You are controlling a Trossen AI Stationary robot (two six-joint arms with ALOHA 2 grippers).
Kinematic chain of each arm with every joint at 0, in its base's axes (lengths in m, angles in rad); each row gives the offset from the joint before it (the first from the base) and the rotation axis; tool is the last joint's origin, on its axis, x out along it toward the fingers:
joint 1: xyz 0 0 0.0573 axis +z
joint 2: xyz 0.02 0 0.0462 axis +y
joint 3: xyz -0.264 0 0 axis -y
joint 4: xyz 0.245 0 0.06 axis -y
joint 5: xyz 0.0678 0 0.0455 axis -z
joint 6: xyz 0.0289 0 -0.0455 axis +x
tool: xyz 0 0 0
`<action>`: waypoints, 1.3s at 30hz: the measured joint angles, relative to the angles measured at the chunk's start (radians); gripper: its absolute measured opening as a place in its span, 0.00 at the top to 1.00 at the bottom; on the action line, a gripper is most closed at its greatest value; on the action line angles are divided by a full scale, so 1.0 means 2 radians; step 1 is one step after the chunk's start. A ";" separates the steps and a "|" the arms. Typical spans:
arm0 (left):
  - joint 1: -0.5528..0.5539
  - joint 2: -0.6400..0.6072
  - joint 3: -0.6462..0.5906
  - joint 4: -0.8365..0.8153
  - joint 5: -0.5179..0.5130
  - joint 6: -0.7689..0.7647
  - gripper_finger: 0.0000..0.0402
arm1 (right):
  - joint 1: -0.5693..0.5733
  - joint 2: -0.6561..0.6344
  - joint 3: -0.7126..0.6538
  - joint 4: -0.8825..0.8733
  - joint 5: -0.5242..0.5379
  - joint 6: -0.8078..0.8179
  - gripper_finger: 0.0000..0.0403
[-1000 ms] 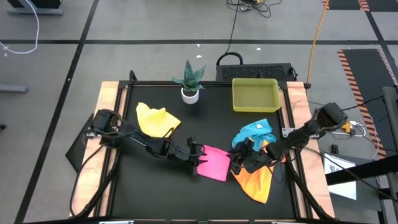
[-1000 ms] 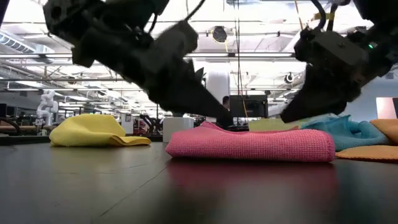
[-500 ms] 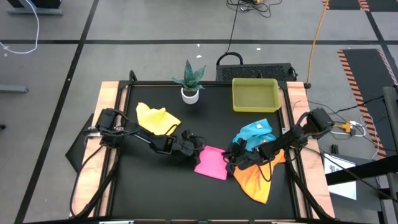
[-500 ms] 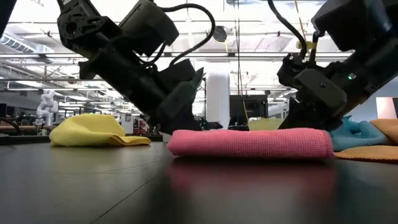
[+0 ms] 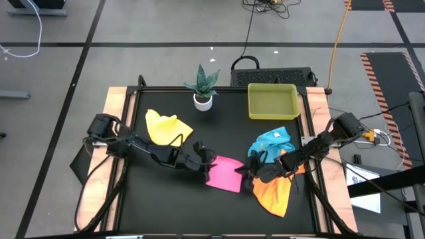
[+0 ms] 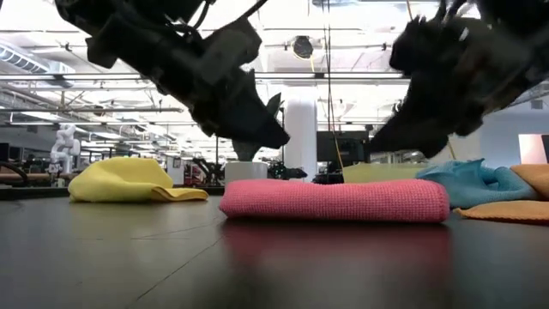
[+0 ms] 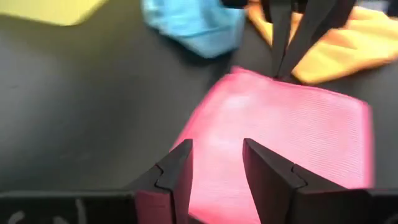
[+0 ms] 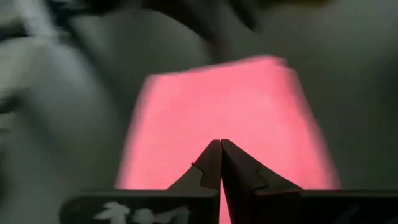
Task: Fold microfiber towels
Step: Fold the pink microfiber cloth
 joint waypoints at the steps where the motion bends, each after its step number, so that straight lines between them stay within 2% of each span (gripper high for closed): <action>1: 0.001 0.002 0.000 0.009 0.022 0.004 0.64 | 0.000 0.006 0.000 0.028 -0.024 -0.013 1.00; 4: 0.005 0.022 0.001 0.023 0.058 0.004 0.64 | -0.001 0.031 0.001 0.087 -0.085 -0.041 1.00; 11: 0.004 0.072 0.001 -0.007 0.056 -0.031 0.64 | -0.001 0.104 0.001 0.104 -0.170 -0.018 1.00; 15: -0.005 0.068 0.000 -0.005 0.052 -0.036 0.64 | 0.004 0.115 0.002 0.111 -0.185 -0.013 1.00; 18: -0.013 0.046 -0.001 -0.006 0.056 -0.028 0.64 | 0.013 0.092 0.000 0.092 -0.193 -0.021 1.00; 21: -0.018 0.021 0.000 -0.004 0.056 -0.023 0.64 | 0.020 0.054 0.000 0.097 -0.189 -0.045 1.00; 24: -0.027 0.014 0.000 0.015 0.064 -0.007 0.64 | 0.021 0.026 0.001 0.098 -0.133 -0.053 1.00; 26: -0.032 0.015 0.000 0.026 0.089 0.012 0.64 | 0.010 0.022 0.001 0.096 -0.102 -0.044 1.00; 28: -0.034 0.026 0.001 0.037 0.112 0.017 0.64 | -0.004 0.028 0.001 0.083 -0.098 -0.036 1.00; 31: -0.036 0.048 -0.001 0.014 0.118 0.013 0.64 | -0.028 0.055 0.001 0.066 -0.086 -0.011 1.00; 36: -0.047 0.069 0.001 -0.008 0.116 -0.024 0.64 | -0.051 0.088 0.001 0.036 -0.059 0.021 1.00; 39: -0.062 0.070 0.002 -0.020 0.090 -0.033 0.64 | -0.050 0.088 0.002 0.030 -0.058 0.022 1.00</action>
